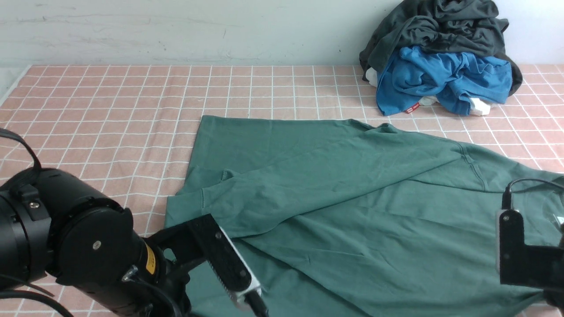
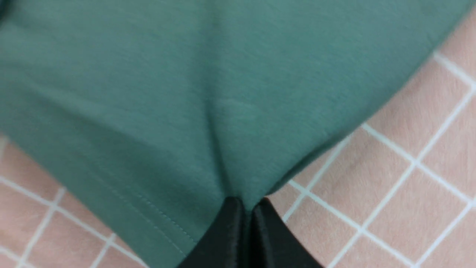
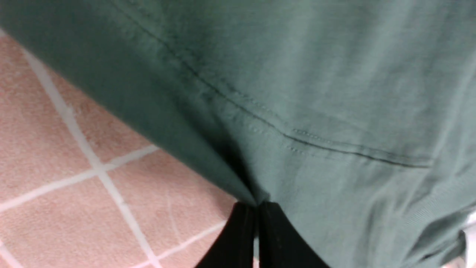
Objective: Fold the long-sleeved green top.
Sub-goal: Use both arms simultaneously to clamp the lower edge of the clothing fabric, then use both arms to drag the lower edge of the fabric forward and fold it over the upper edge
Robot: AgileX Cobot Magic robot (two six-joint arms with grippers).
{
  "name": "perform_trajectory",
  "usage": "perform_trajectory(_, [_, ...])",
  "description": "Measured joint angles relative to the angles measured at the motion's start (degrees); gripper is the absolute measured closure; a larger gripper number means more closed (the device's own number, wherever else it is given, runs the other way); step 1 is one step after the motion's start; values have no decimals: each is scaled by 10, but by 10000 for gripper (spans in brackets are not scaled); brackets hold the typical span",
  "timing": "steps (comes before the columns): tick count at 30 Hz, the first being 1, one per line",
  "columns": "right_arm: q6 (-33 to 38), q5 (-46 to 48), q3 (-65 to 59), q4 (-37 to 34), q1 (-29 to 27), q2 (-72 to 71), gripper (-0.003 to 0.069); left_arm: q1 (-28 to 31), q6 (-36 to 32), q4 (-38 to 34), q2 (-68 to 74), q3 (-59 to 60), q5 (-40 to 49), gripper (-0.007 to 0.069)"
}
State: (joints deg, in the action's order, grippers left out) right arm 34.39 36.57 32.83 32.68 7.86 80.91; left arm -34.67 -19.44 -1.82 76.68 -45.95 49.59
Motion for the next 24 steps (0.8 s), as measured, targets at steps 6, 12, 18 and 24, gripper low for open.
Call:
perform_trajectory(6, [-140, 5, 85, 62, 0, -18, 659, 34, 106, 58, 10, -122, -11, 624])
perform_trajectory(12, [-262, -61, 208, 139, 0, 48, 659, 118, 120, 70, 119, -291, -33, 624])
perform_trajectory(18, [-350, -95, 357, 211, 0, 197, 659, 188, 124, 72, 324, -511, -46, 624])
perform_trajectory(24, [-440, -50, 514, 219, 0, 364, 640, 224, 150, 73, 546, -750, -43, 598])
